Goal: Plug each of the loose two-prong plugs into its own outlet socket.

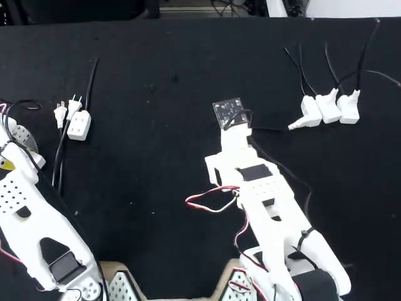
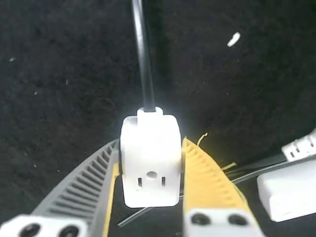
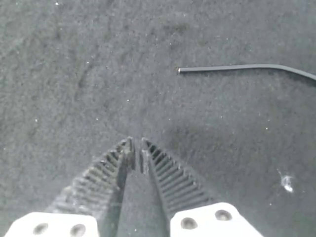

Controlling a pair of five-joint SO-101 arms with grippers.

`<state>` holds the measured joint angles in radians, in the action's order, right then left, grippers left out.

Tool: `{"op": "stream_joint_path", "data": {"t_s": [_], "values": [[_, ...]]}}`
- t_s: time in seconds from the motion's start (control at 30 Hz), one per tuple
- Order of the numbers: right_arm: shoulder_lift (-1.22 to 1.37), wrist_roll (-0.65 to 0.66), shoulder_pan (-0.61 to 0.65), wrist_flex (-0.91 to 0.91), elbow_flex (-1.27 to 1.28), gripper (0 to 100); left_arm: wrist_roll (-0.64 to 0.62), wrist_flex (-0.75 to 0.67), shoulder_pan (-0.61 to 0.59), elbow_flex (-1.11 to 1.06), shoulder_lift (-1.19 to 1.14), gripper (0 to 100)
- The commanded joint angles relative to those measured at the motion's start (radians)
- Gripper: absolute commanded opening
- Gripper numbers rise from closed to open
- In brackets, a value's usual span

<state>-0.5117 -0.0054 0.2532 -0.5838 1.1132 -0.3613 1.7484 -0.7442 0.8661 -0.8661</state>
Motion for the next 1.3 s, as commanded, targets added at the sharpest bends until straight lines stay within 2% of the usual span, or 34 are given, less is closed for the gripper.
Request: {"op": "stream_joint_path", "data": {"t_s": [0.0, 0.17, 0.27, 0.4, 0.57, 0.67, 0.93, 1.17, 1.27], "values": [[-0.035, 0.011, 0.012, 0.021, -0.002, 1.5, 0.086, 0.014, -0.005, -0.042, 0.135, 3], [-0.035, 0.011, 0.012, 0.021, -0.002, 1.5, 0.189, 0.014, 0.021, -0.234, 0.368, 3], [-0.035, 0.006, 0.008, 0.023, -0.004, 1.5, 0.245, 0.012, 0.076, -0.38, 0.528, 3], [-0.041, 0.005, 0.003, 0.023, -0.004, 1.5, 0.298, 0.009, 0.189, -0.573, 0.698, 3], [-0.042, -0.003, -0.089, 0.025, -0.012, 1.2, 0.308, 0.009, 0.34, -0.731, 0.858, 3], [-0.041, -0.086, -0.143, 0.025, -0.027, 1.5, 0.311, 0.006, 0.463, -0.788, 0.908, 3], [-0.036, -0.11, -0.18, 0.054, -0.025, 1.5, 0.311, -0.307, 0.771, -1.087, 0.914, 3], [-0.036, -0.11, -0.178, 0.052, -0.027, 1.5, 0.305, -0.525, 0.869, -1.267, 0.907, 4], [-0.036, -0.11, -0.175, 0.052, -0.028, 1.5, 0.305, -0.54, 0.877, -1.296, 0.907, 15]]}}
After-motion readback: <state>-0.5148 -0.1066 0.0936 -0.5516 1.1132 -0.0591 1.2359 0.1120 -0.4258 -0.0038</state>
